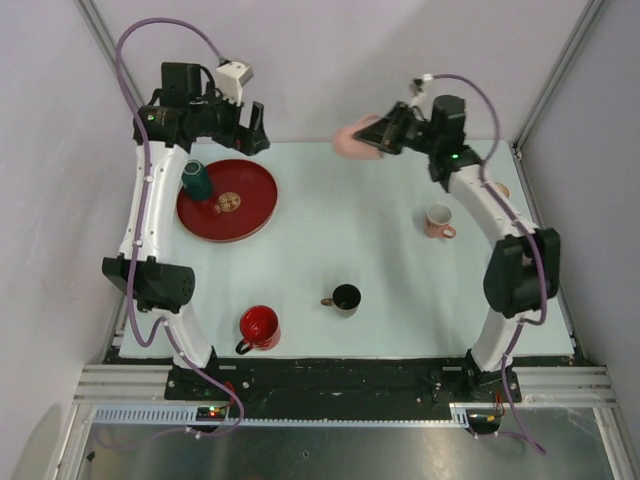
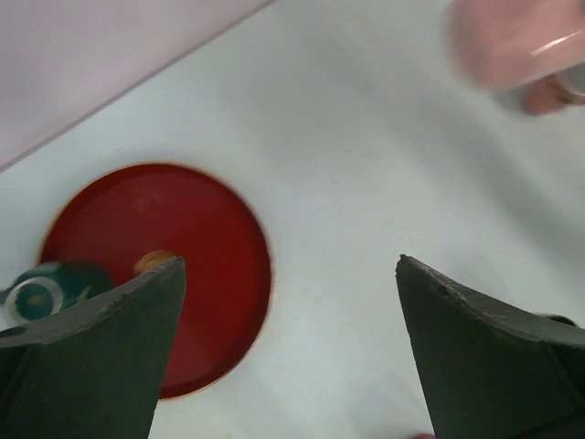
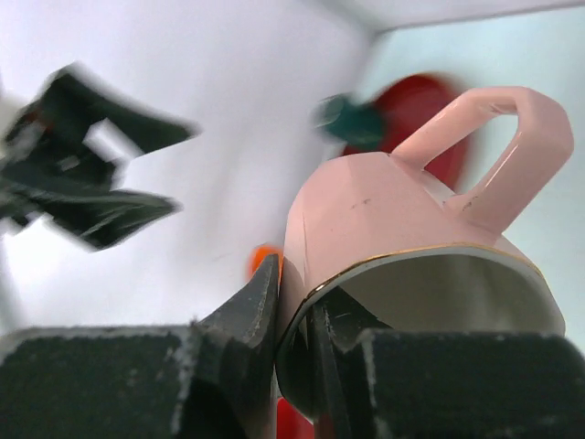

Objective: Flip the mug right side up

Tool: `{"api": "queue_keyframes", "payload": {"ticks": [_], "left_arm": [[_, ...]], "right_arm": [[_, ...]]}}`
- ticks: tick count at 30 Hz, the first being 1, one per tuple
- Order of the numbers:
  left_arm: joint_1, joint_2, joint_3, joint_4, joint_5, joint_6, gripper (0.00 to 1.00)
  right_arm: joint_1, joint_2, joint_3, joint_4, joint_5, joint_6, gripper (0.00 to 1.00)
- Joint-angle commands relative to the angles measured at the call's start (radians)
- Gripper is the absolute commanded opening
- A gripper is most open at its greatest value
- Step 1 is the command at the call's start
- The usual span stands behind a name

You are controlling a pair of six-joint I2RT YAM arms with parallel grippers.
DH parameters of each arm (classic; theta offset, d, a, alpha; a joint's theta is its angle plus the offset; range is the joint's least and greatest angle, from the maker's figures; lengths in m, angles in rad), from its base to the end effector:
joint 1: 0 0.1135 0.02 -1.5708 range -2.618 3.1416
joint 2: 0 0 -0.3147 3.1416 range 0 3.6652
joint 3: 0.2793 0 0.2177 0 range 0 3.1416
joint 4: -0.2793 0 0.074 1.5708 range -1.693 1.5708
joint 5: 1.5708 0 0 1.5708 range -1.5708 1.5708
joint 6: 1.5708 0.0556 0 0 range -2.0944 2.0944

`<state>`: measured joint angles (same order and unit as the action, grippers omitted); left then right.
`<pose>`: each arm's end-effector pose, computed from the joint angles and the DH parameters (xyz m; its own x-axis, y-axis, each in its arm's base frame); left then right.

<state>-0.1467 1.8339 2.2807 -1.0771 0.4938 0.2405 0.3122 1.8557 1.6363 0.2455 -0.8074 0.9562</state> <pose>0.3562 -0.0793 0.4894 -0.4454 0.2778 -0.8511 0.6318 0.7711 -0.0789 0.4046 0.1728 0.4315 -0.7207 0.3609 -0.5918 -0.5391 0.2449 0.8059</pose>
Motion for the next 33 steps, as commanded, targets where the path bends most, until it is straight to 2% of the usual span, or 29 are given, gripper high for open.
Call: {"api": "queue_keyframes", "payload": {"ticks": [1, 3, 6, 9, 13, 15, 20, 25, 33], "left_arm": [[0.031, -0.039, -0.006, 0.042, -0.218, 0.054, 1.0], [0.033, -0.038, -0.028, 0.042, -0.257, 0.059, 1.0], [0.033, -0.036, -0.061, 0.042, -0.292, 0.064, 1.0], [0.033, -0.048, -0.104, 0.043, -0.308, 0.08, 1.0], [0.034, -0.077, -0.173, 0.043, -0.357, 0.109, 1.0], [0.033, -0.089, -0.209, 0.043, -0.374, 0.124, 1.0], [0.035, -0.094, -0.244, 0.042, -0.424, 0.144, 1.0], [0.039, -0.079, -0.246, 0.042, -0.452, 0.17, 1.0], [0.047, -0.042, -0.246, 0.042, -0.466, 0.178, 1.0]], "right_arm": [[-0.089, -0.182, 0.106, -0.586, 0.328, -0.535, 0.0], [-0.115, -0.177, 0.174, -0.727, 0.467, -0.689, 0.0], [-0.175, -0.089, 0.311, -0.846, 0.692, -0.876, 0.0], [-0.247, 0.089, 0.564, -0.969, 0.783, -1.006, 0.0], [-0.297, 0.364, 0.899, -1.121, 0.847, -1.083, 0.0], [-0.298, 0.409, 0.898, -1.098, 0.873, -1.135, 0.0], [-0.297, 0.43, 0.743, -0.998, 0.873, -1.207, 0.0], [-0.3, 0.538, 0.801, -1.077, 0.851, -1.207, 0.0], [-0.304, 0.596, 0.797, -1.096, 0.806, -1.168, 0.0]]}}
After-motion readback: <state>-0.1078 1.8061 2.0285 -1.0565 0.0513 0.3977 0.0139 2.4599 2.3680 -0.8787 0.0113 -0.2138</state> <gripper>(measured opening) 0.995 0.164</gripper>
